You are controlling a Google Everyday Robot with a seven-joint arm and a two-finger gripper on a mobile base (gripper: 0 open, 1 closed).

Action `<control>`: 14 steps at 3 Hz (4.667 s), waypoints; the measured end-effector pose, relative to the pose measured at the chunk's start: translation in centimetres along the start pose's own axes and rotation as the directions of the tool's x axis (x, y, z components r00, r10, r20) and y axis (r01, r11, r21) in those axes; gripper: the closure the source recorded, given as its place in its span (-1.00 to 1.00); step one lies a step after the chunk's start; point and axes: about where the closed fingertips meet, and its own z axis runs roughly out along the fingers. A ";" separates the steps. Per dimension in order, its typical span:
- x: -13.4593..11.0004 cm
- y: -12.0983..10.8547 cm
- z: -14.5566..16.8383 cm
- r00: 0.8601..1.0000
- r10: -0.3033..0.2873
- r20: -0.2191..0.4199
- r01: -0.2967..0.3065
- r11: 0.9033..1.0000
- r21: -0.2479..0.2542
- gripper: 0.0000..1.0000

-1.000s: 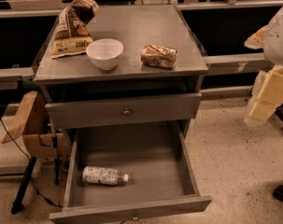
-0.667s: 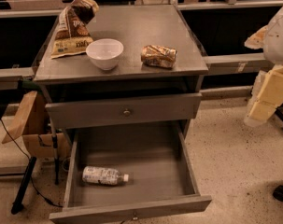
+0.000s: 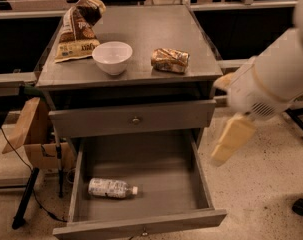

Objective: Pick blue plastic bottle from middle drawer and place on counter

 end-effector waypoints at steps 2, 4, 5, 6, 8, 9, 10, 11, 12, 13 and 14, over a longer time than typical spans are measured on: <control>-5.7 8.3 19.5 0.989 0.023 0.144 0.011 0.973 -0.231 -1.00; -6.9 7.7 22.5 0.980 0.049 0.192 -0.010 0.980 -0.199 -1.00; -7.4 6.7 24.4 0.973 0.040 0.228 0.001 0.984 -0.179 -1.00; -8.5 3.7 31.2 0.948 0.044 0.316 0.002 0.990 -0.144 -1.00; -11.0 1.0 47.0 0.898 0.101 0.427 -0.048 0.990 -0.134 -1.00; -11.1 0.9 47.3 0.893 0.093 0.441 -0.036 0.990 -0.136 -1.00; -10.1 1.9 51.3 0.875 0.082 0.477 -0.004 0.987 -0.162 -1.00; -8.3 3.7 55.9 0.863 0.103 0.495 -0.003 0.980 -0.199 -1.00; -7.4 5.4 58.9 0.854 0.119 0.507 -0.004 0.975 -0.222 -1.00; -7.7 6.5 60.6 0.846 0.124 0.518 -0.002 0.973 -0.229 -0.69; -7.6 7.2 61.8 0.836 0.146 0.530 -0.019 0.971 -0.236 -0.10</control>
Offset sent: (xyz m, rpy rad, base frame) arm 0.0505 0.2457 -0.2750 0.3709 0.0361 0.0569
